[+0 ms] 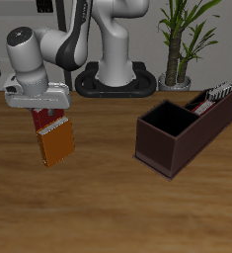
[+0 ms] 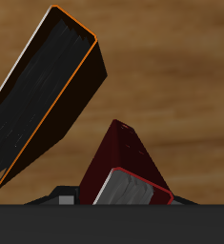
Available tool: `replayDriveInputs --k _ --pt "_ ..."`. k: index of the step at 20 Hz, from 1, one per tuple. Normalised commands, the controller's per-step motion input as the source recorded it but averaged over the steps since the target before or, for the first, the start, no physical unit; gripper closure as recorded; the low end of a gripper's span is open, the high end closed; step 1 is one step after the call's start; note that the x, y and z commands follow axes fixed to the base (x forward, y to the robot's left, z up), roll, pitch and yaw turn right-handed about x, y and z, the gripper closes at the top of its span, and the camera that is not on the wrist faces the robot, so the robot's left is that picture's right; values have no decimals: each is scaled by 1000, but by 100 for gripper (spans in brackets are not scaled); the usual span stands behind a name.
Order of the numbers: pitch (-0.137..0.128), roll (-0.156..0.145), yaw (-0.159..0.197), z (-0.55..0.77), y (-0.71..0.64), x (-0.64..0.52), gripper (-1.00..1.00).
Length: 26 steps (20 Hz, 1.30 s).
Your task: Place the left red book into the left desk caddy's back compartment and place the striped book into the left desk caddy's left compartment and place the right red book into the left desk caddy's front compartment
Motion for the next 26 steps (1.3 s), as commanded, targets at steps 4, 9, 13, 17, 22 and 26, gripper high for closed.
replayDriveInputs --k 4,9,13,17,22,26 --pt "-28 -32 15 394 4 -154 100" --pt "-26 -16 7 547 152 -208 100" --pt "11 11 15 383 356 -194 100" --pt "11 47 9 275 569 -312 100" --pt "3 19 41 171 506 -297 100" --pt "-29 -70 0 184 454 -184 100"
